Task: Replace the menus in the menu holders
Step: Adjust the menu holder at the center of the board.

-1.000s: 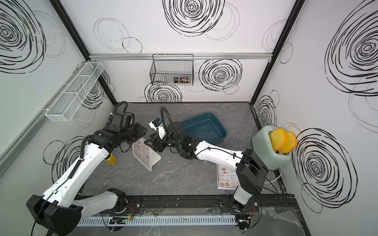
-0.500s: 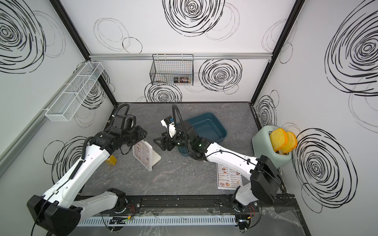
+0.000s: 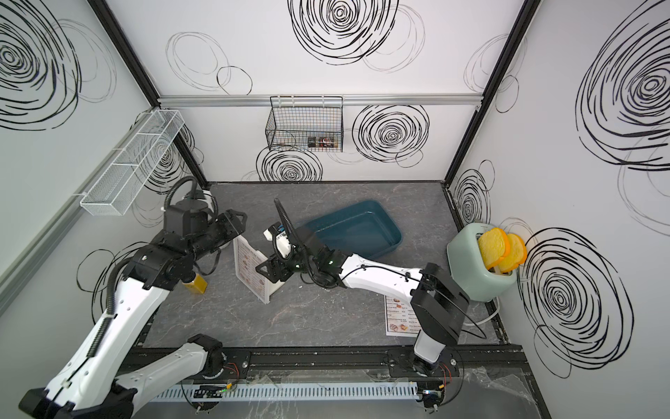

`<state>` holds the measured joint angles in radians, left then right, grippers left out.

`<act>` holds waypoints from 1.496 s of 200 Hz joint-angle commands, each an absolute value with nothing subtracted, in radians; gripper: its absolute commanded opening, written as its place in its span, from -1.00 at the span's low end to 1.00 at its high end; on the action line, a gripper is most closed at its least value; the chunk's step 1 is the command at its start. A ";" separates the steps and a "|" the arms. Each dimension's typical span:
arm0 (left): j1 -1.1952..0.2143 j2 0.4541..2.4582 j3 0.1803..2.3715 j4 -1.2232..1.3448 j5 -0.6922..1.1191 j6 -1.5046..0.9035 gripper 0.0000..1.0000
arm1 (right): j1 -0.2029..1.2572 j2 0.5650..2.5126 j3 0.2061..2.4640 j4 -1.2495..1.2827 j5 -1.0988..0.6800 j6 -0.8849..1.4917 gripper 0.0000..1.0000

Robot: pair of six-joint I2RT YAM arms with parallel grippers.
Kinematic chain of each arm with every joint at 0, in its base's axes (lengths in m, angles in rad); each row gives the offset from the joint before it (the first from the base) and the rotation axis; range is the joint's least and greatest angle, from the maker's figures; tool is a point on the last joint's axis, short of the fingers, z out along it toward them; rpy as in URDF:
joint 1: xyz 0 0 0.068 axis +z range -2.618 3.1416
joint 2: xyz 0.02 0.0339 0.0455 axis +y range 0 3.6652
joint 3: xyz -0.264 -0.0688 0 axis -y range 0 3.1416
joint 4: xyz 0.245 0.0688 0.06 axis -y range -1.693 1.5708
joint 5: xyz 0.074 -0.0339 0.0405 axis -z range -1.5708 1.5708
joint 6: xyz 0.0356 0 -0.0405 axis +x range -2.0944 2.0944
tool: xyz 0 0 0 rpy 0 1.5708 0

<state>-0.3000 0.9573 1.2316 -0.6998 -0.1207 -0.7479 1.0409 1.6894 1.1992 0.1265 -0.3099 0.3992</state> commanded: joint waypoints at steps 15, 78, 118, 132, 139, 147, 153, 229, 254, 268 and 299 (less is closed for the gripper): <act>-0.289 0.851 1.165 -0.715 -0.252 -0.770 0.08 | 1.045 1.740 1.273 0.157 -0.309 0.387 -0.07; -0.282 0.728 1.053 -0.769 -0.278 -0.792 0.10 | 0.971 1.733 1.279 0.115 -0.428 0.287 -0.85; -0.280 0.650 0.972 -0.711 -0.262 -0.752 0.15 | 0.820 1.681 1.292 -0.094 -0.768 -0.009 -0.95; -0.281 0.630 0.941 -0.685 -0.251 -0.735 0.17 | 0.786 1.665 1.282 -0.186 -0.832 -0.125 -0.96; -0.280 0.622 0.926 -0.675 -0.248 -0.728 0.18 | 0.775 1.654 1.269 -0.214 -0.849 -0.168 -0.96; -0.280 0.613 0.909 -0.661 -0.242 -0.717 0.18 | 0.762 1.645 1.255 -0.236 -0.870 -0.212 -0.96; -0.280 0.607 0.895 -0.651 -0.238 -0.707 0.19 | 0.753 1.642 1.247 -0.248 -0.886 -0.234 -0.96; -0.266 0.582 0.751 -0.547 -0.222 -0.608 0.33 | 0.700 1.719 1.316 -0.400 -0.930 -0.349 -0.39; -0.229 0.603 0.701 -0.473 -0.221 -0.546 0.49 | 0.688 1.687 1.348 -0.414 -0.882 -0.340 0.16; -0.189 0.621 0.670 -0.420 -0.204 -0.501 0.59 | 0.667 1.633 1.350 -0.419 -0.855 -0.323 0.37; -0.094 0.641 0.514 -0.173 -0.176 -0.388 0.94 | 0.514 1.430 1.240 -0.313 -0.642 -0.104 0.68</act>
